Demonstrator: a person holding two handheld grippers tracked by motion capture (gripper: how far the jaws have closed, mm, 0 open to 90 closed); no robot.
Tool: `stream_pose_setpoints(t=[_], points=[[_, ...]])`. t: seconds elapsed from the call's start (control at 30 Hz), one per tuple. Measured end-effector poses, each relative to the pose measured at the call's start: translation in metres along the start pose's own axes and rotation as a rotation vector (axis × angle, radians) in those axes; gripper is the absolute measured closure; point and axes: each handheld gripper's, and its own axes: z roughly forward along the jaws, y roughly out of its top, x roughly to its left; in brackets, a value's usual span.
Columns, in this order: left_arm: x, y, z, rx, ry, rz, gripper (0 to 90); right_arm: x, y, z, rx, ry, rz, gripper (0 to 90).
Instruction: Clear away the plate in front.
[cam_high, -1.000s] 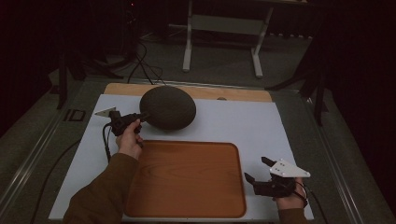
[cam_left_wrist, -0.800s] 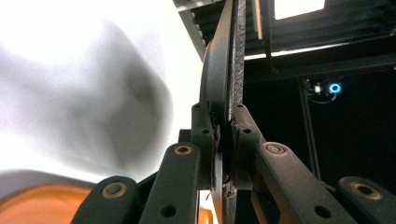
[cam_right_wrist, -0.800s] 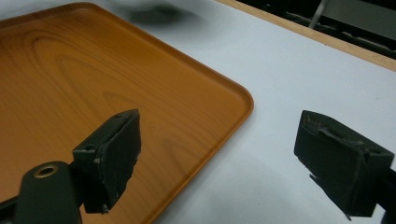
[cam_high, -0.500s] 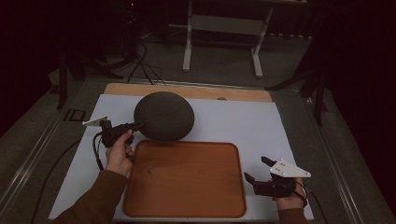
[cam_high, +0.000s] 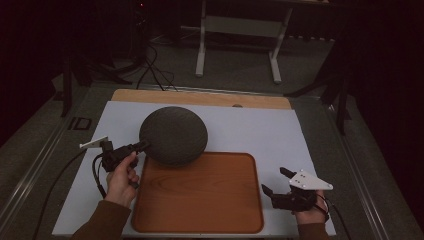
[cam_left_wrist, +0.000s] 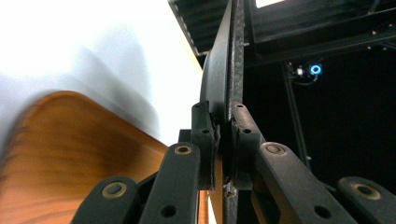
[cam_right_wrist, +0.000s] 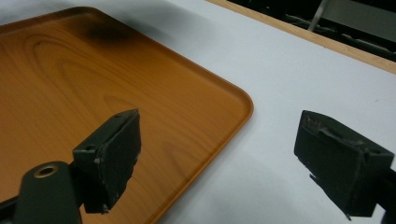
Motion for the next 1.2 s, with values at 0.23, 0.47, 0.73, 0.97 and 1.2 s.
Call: stream_pose_setpoints(t=[0.23,0.47,0.73,0.97,1.2], points=[[-0.001,-0.010,-0.009,0.016,-0.017,0.011,84.7,0.000,0.000,0.000,-0.001,-0.002,-0.001,14.5],[-0.004,-0.026,-0.014,0.030,0.009,0.054,84.6,0.000,0.001,-0.001,-0.007,-0.002,-0.001,14.5],[-0.002,-0.044,-0.013,0.098,0.009,0.044,84.6,0.001,0.001,-0.002,-0.009,-0.004,-0.005,14.5],[0.000,-0.063,-0.009,0.171,0.041,0.082,84.7,0.001,0.001,-0.003,-0.008,-0.005,-0.006,14.5],[0.006,-0.078,0.000,0.240,0.080,0.087,84.5,0.001,0.001,-0.003,-0.008,-0.003,-0.005,14.5]])
